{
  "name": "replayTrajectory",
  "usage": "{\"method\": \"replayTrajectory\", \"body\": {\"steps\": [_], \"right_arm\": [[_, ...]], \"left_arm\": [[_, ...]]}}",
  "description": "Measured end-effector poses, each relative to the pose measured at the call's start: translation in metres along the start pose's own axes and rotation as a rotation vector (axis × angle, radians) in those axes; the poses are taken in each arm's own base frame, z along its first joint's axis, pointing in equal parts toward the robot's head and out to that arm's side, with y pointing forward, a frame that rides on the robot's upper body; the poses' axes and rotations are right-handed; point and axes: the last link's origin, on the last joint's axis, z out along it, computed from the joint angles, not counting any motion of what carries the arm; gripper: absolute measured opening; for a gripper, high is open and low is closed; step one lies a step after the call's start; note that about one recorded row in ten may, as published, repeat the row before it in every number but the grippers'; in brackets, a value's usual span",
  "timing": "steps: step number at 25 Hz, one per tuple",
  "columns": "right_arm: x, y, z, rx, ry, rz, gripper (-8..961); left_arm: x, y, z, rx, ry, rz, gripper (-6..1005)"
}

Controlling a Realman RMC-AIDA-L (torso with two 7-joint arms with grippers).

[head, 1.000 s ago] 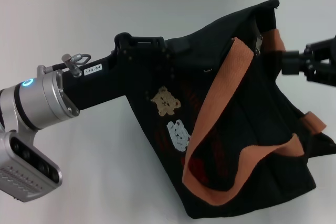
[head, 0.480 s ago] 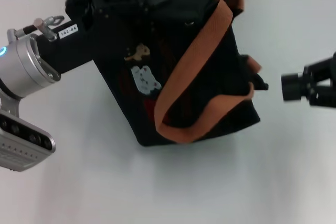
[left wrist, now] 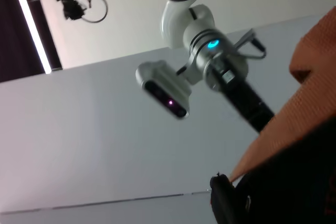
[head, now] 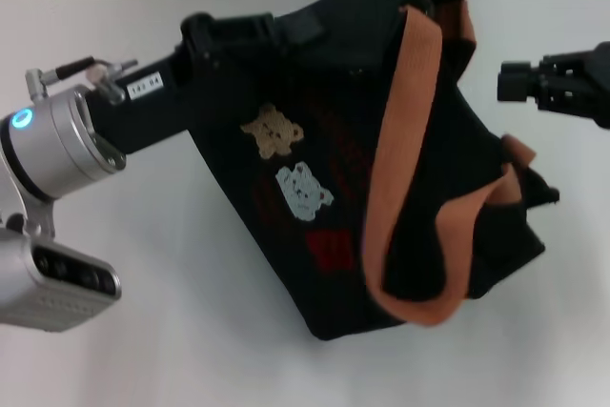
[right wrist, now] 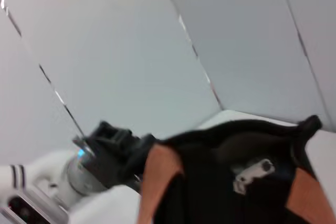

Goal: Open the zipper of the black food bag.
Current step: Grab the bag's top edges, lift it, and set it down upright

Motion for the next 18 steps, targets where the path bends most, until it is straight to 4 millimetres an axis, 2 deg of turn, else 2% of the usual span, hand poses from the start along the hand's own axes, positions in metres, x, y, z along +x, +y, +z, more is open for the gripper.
{"method": "replayTrajectory", "body": {"steps": [7, 11, 18], "right_arm": [[0.012, 0.004, 0.009, -0.095, 0.034, 0.040, 170], [0.018, 0.009, 0.017, -0.139, 0.144, 0.038, 169], [0.022, -0.002, 0.041, -0.087, 0.254, 0.058, 170]], "left_arm": [[0.005, 0.008, -0.001, -0.009, -0.012, 0.043, 103], [0.000, 0.005, -0.001, 0.005, -0.035, 0.080, 103], [-0.007, -0.007, 0.000, 0.032, -0.048, 0.193, 103]]}}
